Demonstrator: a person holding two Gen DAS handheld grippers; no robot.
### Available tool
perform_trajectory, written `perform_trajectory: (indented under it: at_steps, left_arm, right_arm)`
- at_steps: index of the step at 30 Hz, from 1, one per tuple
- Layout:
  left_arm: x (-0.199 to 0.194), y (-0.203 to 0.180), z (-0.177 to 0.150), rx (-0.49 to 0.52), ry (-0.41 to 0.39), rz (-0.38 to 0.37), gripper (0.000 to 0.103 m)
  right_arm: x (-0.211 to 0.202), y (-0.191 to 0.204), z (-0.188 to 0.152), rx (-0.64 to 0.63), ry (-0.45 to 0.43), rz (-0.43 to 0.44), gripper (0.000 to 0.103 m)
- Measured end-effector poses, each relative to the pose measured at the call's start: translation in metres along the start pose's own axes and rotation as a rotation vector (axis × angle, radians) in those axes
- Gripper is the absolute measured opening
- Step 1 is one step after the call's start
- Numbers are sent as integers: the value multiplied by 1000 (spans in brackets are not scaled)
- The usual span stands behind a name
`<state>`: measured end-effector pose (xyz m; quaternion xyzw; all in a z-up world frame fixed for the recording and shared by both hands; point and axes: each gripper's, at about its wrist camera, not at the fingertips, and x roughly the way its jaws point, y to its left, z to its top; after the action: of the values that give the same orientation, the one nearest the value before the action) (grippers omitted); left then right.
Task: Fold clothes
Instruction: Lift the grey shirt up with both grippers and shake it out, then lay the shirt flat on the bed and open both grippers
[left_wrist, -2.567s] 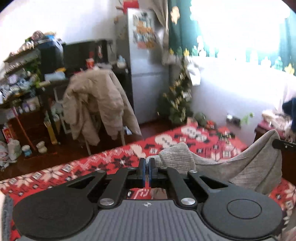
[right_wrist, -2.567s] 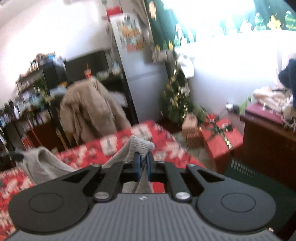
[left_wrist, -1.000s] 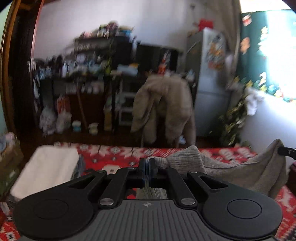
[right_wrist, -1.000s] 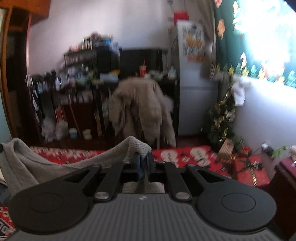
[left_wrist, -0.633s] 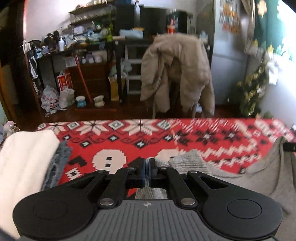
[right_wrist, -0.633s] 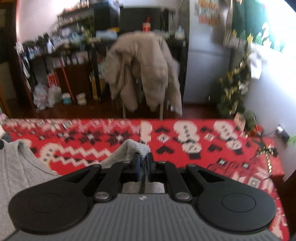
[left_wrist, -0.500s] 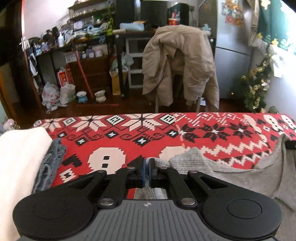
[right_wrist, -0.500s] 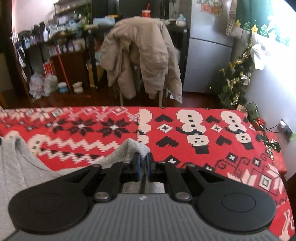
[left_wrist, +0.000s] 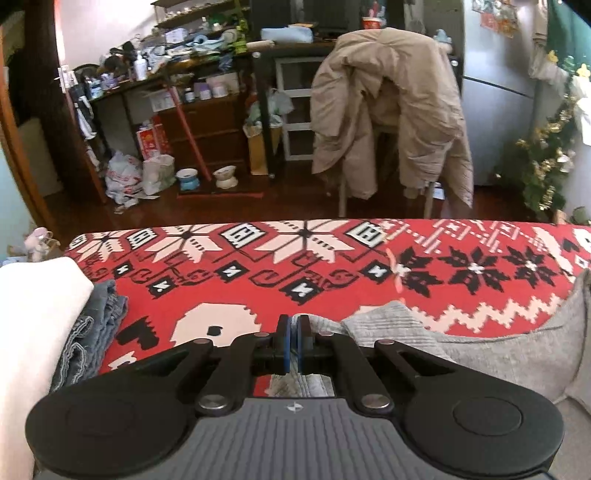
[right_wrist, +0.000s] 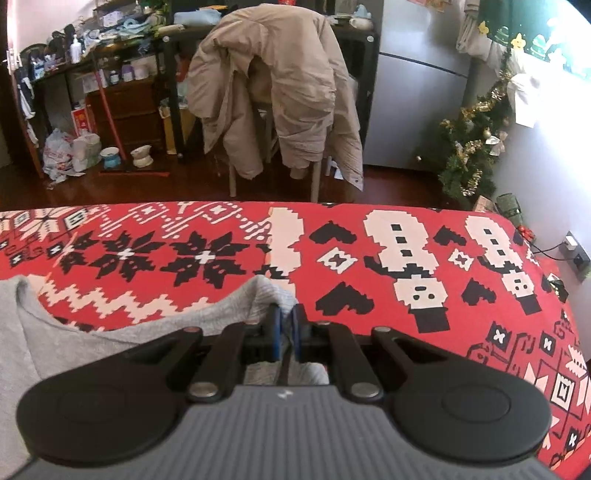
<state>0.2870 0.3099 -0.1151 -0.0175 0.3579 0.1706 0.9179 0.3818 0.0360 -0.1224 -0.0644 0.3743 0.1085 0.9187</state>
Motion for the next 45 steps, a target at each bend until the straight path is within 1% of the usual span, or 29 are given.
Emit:
perform_trajectory:
  at_steps: [1,3,4,5,7,8,9,10,14,16,18,21,22,23,25,27,29,31,33,35,37,39,43,44,45]
  left_arm:
    - [1,-1,0,-3,-1,4,3]
    - [7,-4,0,4,44,0,4]
    - [9,-5,-1,12,62,11,8]
    - [7,-5,0,20,61,25,12]
    - [-2,0,1,3,30,23,15]
    - [-9,4,2,-14,12,3,21]
    - [-15,8,4,-23,3,-2,26]
    - [-22,12,5,-32,-6,-7,34]
    - [-55,27,5,-42,-24,-60,35]
    - [-68,29,-7,-36,-16,-76,35]
    - [-81,31,-19,-31,-7,-92,36]
    - [-101,34,-37,-23,5,-115,38]
    - [-107,35,-43,-20,9,-123,42]
    - [-114,36,-49,-18,13,-131,44]
    - [-127,38,-61,-12,22,-146,44]
    - [-140,40,-73,-7,30,-162,44]
    - [-144,41,-88,-20,29,-155,44]
    - [-146,43,-99,-46,12,-186,44]
    - [-145,47,-107,-80,10,-203,44]
    - [-143,51,-113,-109,12,-206,44]
    - [-148,53,-109,-115,-31,-179,44]
    - [-151,58,-109,-126,-66,-154,45]
    - [-147,70,-110,-170,-50,-152,44]
    - [-147,70,-109,-164,-53,-146,44]
    - [-147,71,-109,-158,-57,-141,44]
  right_arm:
    - [1,2,1,-4,-5,-6,7]
    - [2,4,3,-14,-7,-10,8]
    - [-2,1,4,-1,-14,-3,9]
    - [-6,-3,6,15,-23,5,11]
    - [-16,-10,8,47,-40,21,19]
    - [-21,-14,9,63,-49,29,30]
    - [-26,-18,11,79,-58,37,32]
    - [-30,-22,12,95,-67,45,32]
    - [-67,-50,14,141,-88,73,32]
    - [-88,-63,10,150,-88,84,32]
    - [-108,-75,1,152,-80,89,32]
    - [-135,-90,-22,132,-59,76,32]
    - [-142,-95,-32,131,-55,75,32]
    - [-149,-99,-44,135,-45,74,32]
    - [-158,-104,-69,143,-21,70,32]
    - [-163,-107,-95,152,9,59,31]
    - [-163,-108,-114,175,27,60,30]
    - [-162,-109,-134,198,43,63,29]
    - [-161,-111,-146,229,53,63,29]
    - [-159,-114,-154,296,56,94,29]
    - [-157,-114,-160,329,54,99,27]
    - [-156,-105,-164,283,40,65,25]
    - [-160,-78,-173,103,3,-14,25]
    - [-161,-73,-174,66,-2,-29,22]
    - [-162,-72,-175,61,-1,-32,21]
